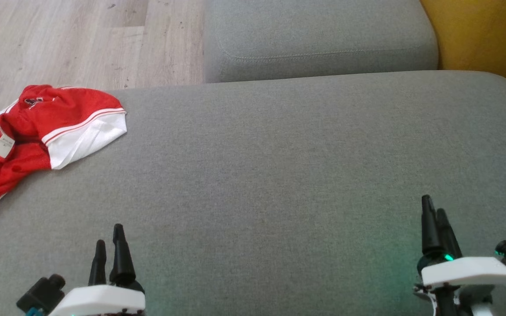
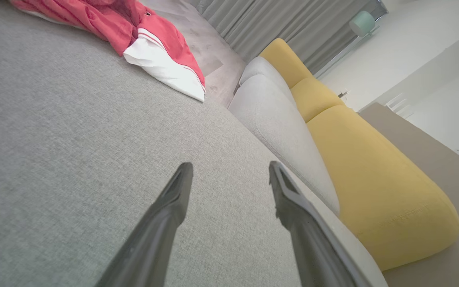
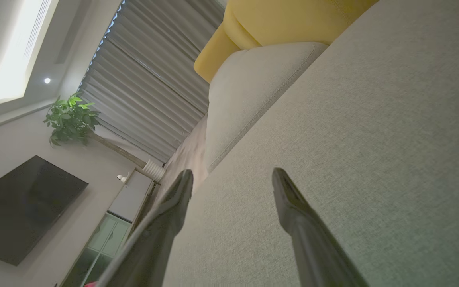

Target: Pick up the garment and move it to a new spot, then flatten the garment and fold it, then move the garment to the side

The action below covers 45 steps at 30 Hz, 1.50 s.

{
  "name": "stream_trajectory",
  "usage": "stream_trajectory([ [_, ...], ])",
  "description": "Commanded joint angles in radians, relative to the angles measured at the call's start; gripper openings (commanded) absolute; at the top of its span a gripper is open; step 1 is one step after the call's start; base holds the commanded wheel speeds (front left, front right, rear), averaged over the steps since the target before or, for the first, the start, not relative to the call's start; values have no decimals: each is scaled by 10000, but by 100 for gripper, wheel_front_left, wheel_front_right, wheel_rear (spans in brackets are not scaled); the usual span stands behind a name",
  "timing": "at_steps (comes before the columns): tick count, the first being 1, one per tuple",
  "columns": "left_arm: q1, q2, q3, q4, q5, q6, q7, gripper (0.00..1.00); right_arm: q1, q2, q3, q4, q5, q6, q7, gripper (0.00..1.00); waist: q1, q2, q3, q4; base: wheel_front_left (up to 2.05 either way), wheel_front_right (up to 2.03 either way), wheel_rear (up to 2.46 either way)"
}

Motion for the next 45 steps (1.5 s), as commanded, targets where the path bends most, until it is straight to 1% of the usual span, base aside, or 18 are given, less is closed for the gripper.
stream_trajectory([
  [1,-215,52,55,-329,365,43,-139,100,-204,-60,185,-345,-347,41,-161,100,0,-1,-2,12,0,0,0],
  [15,-113,55,-175,-97,1996,197,-553,100,-159,-68,536,-260,-2197,50,-573,100,0,-1,-12,103,0,0,0],
  [26,-33,60,-327,-72,3297,347,-880,100,-130,-74,615,-73,-3654,57,-898,100,0,-1,-24,168,0,0,0],
  [45,84,87,-570,355,5079,616,-1267,100,-113,-84,1169,222,-5784,69,-1428,100,0,-1,-80,291,0,0,0],
])
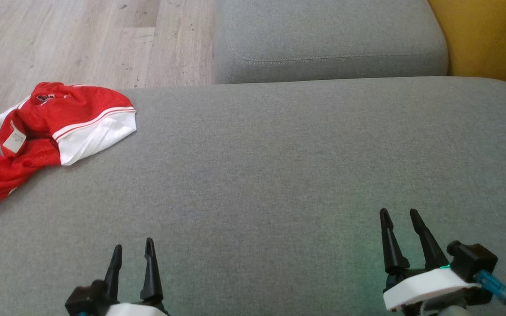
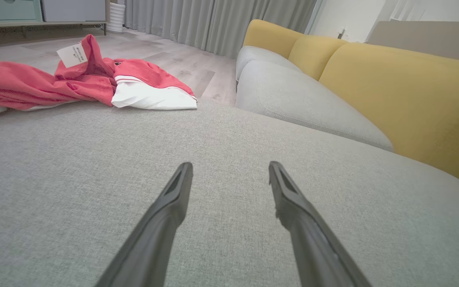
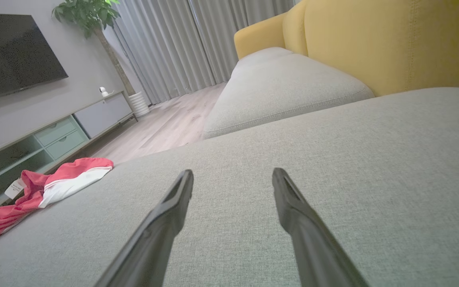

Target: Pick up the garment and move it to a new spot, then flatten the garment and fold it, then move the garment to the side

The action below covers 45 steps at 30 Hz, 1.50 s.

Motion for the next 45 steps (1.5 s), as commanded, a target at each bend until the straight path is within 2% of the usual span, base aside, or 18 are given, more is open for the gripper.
stream_trajectory([
  [1,-187,53,188,-258,324,117,-154,100,-210,-79,264,-271,-361,68,-165,100,0,-1,0,11,0,0,0],
  [18,97,111,-64,-427,1957,541,-426,100,-114,-89,711,-208,-2344,79,-667,100,0,-1,-62,126,0,0,0],
  [45,249,266,-154,-556,1669,696,-263,100,-74,-89,758,2,-2367,79,-674,100,0,-1,-177,134,0,0,0],
])
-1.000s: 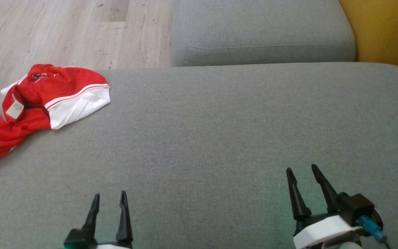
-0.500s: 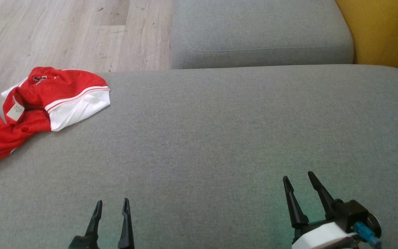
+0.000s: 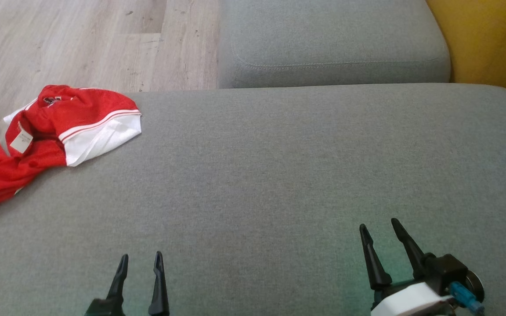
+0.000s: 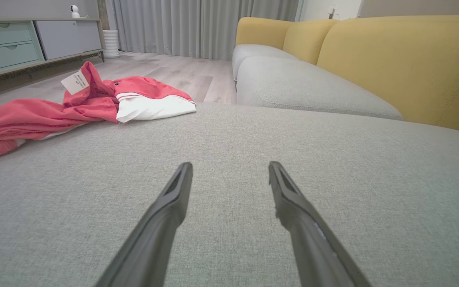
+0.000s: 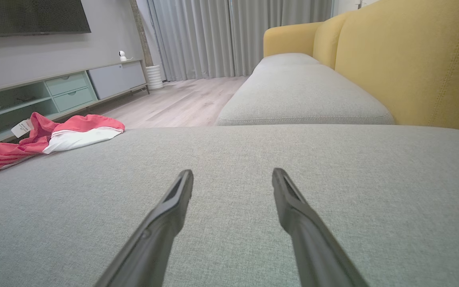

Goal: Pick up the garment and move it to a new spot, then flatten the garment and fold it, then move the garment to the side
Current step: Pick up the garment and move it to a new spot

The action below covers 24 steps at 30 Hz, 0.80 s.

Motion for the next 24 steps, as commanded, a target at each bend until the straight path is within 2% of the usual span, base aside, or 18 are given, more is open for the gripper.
stream_trajectory([
  [1,-285,95,199,-368,-39,85,-17,100,-272,-83,247,-279,-49,77,-132,100,0,-1,0,44,0,0,0],
  [4,-346,120,179,-388,-43,109,17,100,-208,-83,141,-344,-86,77,-130,100,0,-1,-33,309,0,0,0],
  [8,-489,249,191,-467,-17,127,80,100,-109,-83,-5,-498,-42,77,-131,100,0,-1,-93,1061,0,0,0],
  [19,-411,744,502,-934,-68,325,347,100,-133,-83,234,-588,268,77,-132,100,0,-1,-194,4035,0,0,0],
  [24,-95,779,907,-1353,-275,625,147,100,-633,-83,810,-493,166,77,-133,100,0,-1,164,4413,0,0,0],
])
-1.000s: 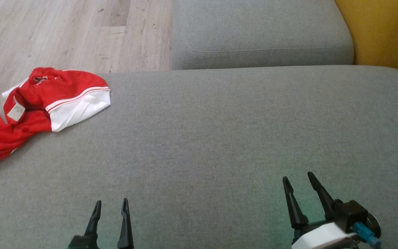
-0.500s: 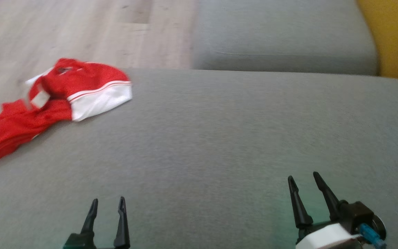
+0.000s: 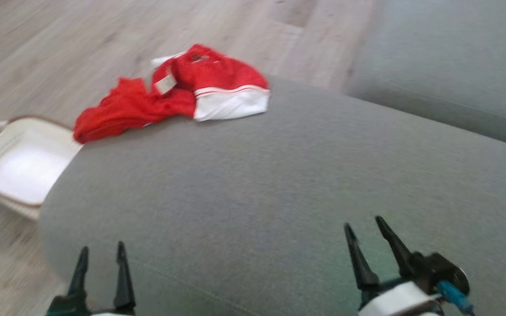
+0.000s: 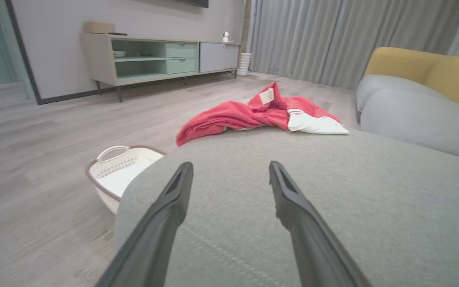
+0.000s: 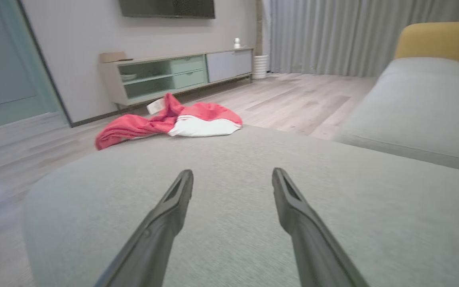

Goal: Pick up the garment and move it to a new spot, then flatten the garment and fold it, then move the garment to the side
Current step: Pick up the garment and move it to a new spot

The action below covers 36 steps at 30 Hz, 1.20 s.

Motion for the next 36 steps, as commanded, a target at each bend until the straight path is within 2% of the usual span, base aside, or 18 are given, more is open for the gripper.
stream_trajectory([
  [1,-201,14,393,-425,-47,100,-162,100,-660,-79,281,-259,-33,77,-119,100,0,0,236,369,0,0,0],
  [13,212,106,972,-982,-407,479,-332,100,-1207,-79,771,114,-28,77,-120,100,0,0,432,497,0,0,0],
  [18,-46,604,1674,-1321,-624,638,-251,100,-962,-79,458,76,-162,77,-120,100,0,0,460,537,0,0,0],
  [22,-821,1325,2131,-2108,-708,593,274,100,-669,-79,93,-149,-389,77,-58,100,0,0,625,599,0,0,0],
  [25,-2060,1992,2230,-2657,-741,334,842,100,-619,-79,-323,-579,-742,77,103,100,0,0,1015,602,0,0,0],
  [30,-4886,3085,2145,-2828,-896,-395,1588,100,-1061,-79,-642,-1670,-1445,77,660,100,0,0,2107,40,0,0,0],
  [33,-6799,3577,1801,-2292,-876,-889,1973,100,-1443,-79,-646,-2280,-1838,77,1017,100,0,0,2798,-402,0,0,0],
  [36,-8515,3652,1388,-1223,-1108,-1361,2426,100,-1782,-79,-522,-2766,-2150,77,1306,100,0,0,3415,-931,0,0,0],
])
